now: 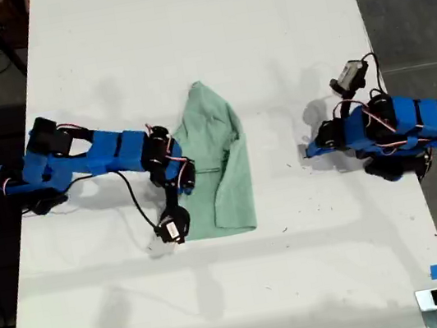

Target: Fold t shirt

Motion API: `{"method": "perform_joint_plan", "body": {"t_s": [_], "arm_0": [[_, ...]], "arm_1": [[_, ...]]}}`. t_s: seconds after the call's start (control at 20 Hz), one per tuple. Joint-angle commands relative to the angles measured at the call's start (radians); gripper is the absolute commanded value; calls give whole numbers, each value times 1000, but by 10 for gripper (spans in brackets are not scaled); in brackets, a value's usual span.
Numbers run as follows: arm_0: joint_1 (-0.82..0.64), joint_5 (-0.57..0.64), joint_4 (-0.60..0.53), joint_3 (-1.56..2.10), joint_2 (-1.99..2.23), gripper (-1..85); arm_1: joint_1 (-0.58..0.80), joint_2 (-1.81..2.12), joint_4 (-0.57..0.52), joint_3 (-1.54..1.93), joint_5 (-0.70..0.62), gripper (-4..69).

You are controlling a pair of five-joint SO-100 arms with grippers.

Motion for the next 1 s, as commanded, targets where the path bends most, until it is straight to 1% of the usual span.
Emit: {"method": "perform_joint_plan", "body": {"t_s": [0.0, 0.15, 0.2, 0.25, 0.3, 0.35, 0.5, 0.6, 0.65, 0.7, 0.75, 0.85, 0.9, 0.95], "arm_0": [[-38, 98, -141, -86, -3, -2], [-48, 199, -331, -86, -29, 1], [-51, 213, -373, -86, -43, 35], [-52, 213, -396, -86, -52, 134], [-55, 213, -407, -84, -60, 201], [-58, 209, -407, -78, -64, 202], [-69, 210, -397, -74, -60, 202], [-74, 207, -350, -72, -20, 202], [-77, 204, -308, -61, 29, 160], [-78, 201, -258, -41, 101, 69], [-77, 204, -230, -14, 189, -1], [-77, 235, -212, 78, 393, -1], [-81, 242, -229, 172, 508, -1], [-97, 247, -278, 324, 641, -1]], "arm_1": [[-12, 6, -9, 8, 3, -19], [-12, 6, -9, 8, 3, -19], [-12, 6, -9, 8, 3, -19], [-12, 6, -9, 8, 3, -19], [-12, 6, -9, 8, 3, -19], [-12, 6, -9, 8, 3, -19], [-12, 6, -9, 8, 3, -19], [-12, 6, -9, 8, 3, -19], [-12, 6, -9, 8, 3, -19], [-12, 6, -9, 8, 3, -19], [-12, 6, -9, 8, 3, -19], [-12, 6, -9, 8, 3, -19], [-12, 6, -9, 8, 3, -19], [-12, 6, -9, 8, 5, -19]]}}
